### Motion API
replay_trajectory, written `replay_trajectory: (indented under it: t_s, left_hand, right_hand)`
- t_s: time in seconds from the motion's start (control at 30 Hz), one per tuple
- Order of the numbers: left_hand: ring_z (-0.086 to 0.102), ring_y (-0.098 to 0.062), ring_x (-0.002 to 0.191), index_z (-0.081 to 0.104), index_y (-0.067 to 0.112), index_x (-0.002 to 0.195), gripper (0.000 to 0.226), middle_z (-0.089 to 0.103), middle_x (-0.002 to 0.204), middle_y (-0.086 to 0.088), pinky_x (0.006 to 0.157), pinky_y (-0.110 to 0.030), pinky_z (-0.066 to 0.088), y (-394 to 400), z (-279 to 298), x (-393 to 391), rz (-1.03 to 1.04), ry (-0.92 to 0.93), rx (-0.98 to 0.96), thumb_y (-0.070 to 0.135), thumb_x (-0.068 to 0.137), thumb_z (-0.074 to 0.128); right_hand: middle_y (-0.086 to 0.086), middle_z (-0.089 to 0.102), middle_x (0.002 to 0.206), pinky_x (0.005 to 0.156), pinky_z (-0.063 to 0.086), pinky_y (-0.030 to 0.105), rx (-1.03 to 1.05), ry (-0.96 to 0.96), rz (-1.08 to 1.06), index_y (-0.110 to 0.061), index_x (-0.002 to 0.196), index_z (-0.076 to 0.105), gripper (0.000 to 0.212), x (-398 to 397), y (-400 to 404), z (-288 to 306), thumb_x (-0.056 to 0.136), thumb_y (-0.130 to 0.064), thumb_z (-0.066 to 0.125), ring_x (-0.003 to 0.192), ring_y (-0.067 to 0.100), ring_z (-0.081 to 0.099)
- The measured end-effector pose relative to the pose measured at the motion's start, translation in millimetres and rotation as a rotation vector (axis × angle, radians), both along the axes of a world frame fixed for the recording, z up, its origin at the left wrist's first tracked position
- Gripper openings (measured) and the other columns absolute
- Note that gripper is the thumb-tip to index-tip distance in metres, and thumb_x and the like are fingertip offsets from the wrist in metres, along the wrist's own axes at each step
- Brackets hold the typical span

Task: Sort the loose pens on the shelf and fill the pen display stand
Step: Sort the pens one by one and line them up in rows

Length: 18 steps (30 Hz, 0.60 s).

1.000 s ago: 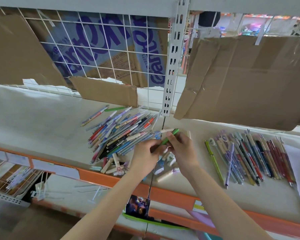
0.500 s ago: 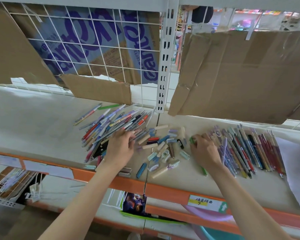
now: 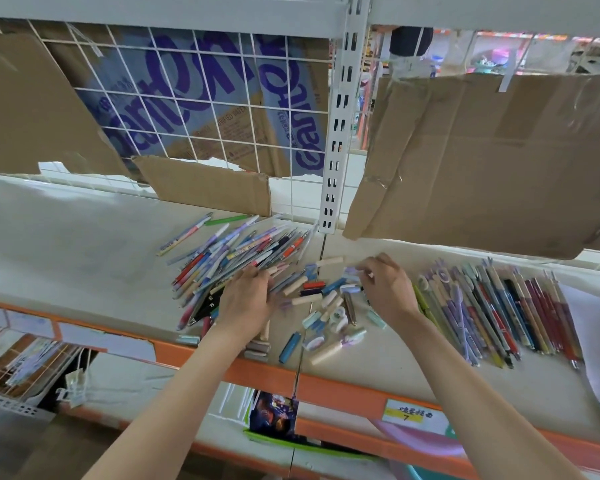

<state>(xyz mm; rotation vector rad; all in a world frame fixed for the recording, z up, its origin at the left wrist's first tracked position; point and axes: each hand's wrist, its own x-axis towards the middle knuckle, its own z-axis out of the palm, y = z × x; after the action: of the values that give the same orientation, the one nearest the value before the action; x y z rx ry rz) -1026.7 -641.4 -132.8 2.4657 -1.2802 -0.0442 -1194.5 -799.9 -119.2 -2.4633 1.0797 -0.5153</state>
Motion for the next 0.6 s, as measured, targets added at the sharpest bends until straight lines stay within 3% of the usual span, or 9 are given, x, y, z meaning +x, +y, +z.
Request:
replay_trajectory:
  t_s: [0.1,0.27,0.43,0.53,0.6]
  left_hand:
    - [0.052,-0.021,0.104,0.061,0.012,0.108,0.026,0.058,0.110,-0.003,0.082,-0.030,0.039,1,1,-2,-0.005,-0.043,0.006,0.030,0.092,0.051]
    - [0.056,-0.018,0.097,0.065,0.011,0.106,0.027,0.059,0.106,-0.003,0.075,-0.025,0.042,1,3,-3,-0.011,-0.080,0.003,0.027,0.094,0.047]
    - [0.058,-0.016,0.088,0.067,0.012,0.102,0.026,0.060,0.101,-0.002,0.064,-0.021,0.040,2,4,-1,-0.026,-0.088,-0.012,0.023,0.096,0.044]
    - [0.061,-0.020,0.081,0.066,0.011,0.096,0.021,0.061,0.093,-0.003,0.062,-0.029,0.045,6,9,0,-0.024,-0.014,-0.079,0.021,0.095,0.047]
    - [0.060,-0.020,0.080,0.065,0.011,0.098,0.017,0.062,0.091,-0.004,0.067,-0.034,0.048,9,12,0,-0.056,0.069,-0.167,0.019,0.093,0.051]
  right_hand:
    - [0.003,0.059,0.115,0.077,0.037,0.027,-0.022,0.006,0.056,-0.009,0.110,0.065,0.025,20,-9,-2,0.095,-0.009,0.045,0.110,0.020,0.045]
    - [-0.002,0.057,0.128,0.094,0.031,0.032,0.029,0.106,0.145,-0.017,0.123,0.060,0.032,42,-12,-4,0.096,-0.012,0.045,0.119,0.018,0.042]
    - [-0.002,0.054,0.115,0.092,0.028,0.032,-0.024,0.281,0.164,-0.024,0.119,0.060,0.026,49,-11,-5,0.096,-0.024,0.049,0.115,0.017,0.038]
    - [-0.003,0.057,0.104,0.090,0.030,0.032,-0.016,0.203,0.152,-0.021,0.108,0.063,0.018,48,-9,-7,0.094,-0.021,0.052,0.108,0.017,0.044]
    - [-0.003,0.061,0.093,0.086,0.040,0.032,0.163,-0.012,0.092,-0.018,0.094,0.062,0.007,47,-6,-5,0.091,-0.019,0.057,0.094,0.016,0.053]
